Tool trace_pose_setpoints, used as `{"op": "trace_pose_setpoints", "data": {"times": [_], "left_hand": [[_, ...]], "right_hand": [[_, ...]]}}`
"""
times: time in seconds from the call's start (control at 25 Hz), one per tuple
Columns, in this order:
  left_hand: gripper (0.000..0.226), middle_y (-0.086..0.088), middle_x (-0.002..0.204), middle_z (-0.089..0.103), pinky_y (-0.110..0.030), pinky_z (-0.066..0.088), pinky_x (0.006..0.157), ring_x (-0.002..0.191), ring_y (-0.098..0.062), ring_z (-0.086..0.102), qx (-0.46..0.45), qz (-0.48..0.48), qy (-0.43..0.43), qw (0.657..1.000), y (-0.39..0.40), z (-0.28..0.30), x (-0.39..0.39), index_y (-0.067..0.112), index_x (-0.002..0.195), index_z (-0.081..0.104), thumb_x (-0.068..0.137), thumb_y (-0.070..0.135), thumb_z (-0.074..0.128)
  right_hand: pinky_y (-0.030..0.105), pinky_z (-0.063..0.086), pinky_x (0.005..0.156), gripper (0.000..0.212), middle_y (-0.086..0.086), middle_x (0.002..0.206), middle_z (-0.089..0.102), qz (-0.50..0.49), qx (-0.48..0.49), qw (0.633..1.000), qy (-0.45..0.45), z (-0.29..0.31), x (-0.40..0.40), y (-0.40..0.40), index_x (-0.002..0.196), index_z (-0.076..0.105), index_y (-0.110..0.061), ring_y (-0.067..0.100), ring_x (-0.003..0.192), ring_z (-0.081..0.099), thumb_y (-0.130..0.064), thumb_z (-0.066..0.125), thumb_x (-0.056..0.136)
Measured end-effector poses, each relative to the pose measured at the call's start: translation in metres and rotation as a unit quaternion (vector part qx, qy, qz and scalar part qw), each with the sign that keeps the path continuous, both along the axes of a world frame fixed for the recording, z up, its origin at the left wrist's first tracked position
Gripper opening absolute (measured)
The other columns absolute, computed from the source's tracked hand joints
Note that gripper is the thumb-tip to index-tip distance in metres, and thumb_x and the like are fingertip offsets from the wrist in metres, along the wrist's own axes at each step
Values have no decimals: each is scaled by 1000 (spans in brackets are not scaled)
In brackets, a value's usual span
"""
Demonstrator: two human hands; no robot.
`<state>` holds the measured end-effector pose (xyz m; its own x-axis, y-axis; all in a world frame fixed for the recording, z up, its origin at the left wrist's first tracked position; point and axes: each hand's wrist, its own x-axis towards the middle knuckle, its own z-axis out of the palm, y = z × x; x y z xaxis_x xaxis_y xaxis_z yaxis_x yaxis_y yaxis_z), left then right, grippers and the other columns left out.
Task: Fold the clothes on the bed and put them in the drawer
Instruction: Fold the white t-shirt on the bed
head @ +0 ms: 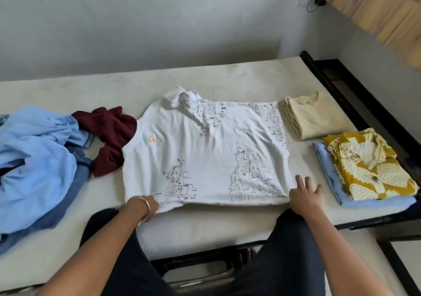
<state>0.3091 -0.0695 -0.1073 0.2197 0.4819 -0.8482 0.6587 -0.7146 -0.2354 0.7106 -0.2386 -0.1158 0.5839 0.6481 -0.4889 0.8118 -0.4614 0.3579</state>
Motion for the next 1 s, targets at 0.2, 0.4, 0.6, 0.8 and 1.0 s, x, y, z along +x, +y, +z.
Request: {"op": "trace_pose_setpoints", "data": {"times": [0.2, 0.4, 0.6, 0.8, 1.0], "left_hand": [[61, -11, 139, 51, -35, 47, 96, 121, -25, 55, -10, -28, 48, 998, 54, 22, 18, 12, 137, 45, 83, 26, 70], [38, -4, 132, 54, -44, 33, 102, 123, -26, 51, 227, 28, -38, 973, 147, 55, 28, 27, 126, 54, 89, 28, 58], [46, -20, 128, 47, -56, 34, 99, 119, -39, 43, 430, 89, -208, 874, 155, 22, 53, 15, 130, 52, 85, 18, 65], [58, -24, 101, 60, -51, 57, 75, 90, -39, 65, 135, 701, -284, 641, 94, -63, 58, 3, 111, 57, 75, 47, 73], [12, -10, 93, 63, -42, 54, 75, 71, -23, 59, 27, 885, -425, 188, 93, -77, 51, 20, 94, 52, 92, 24, 63]], "right_hand": [[67, 15, 109, 26, -4, 95, 56, 32, -46, 993, 106, 4, 37, 36, 94, 63, -25, 18, 108, 52, -7, 46, 89], [43, 47, 92, 12, 11, 114, 68, -61, 109, 974, 189, 11, 101, 93, 98, 70, -22, 30, 103, 61, -22, 61, 89], [50, 36, 104, 54, 23, 144, 39, -388, 418, 809, 141, -4, 51, 107, 138, 44, -7, 40, 133, 36, -21, 66, 91], [46, 60, 72, 42, 20, 89, 65, -706, 443, 476, 279, -48, -12, 88, 98, 60, 2, 32, 67, 67, -36, 74, 87], [46, 56, 80, 24, 10, 102, 65, -746, 502, 249, 359, -42, 10, 105, 104, 56, -7, 28, 93, 67, -3, 71, 85]]}}
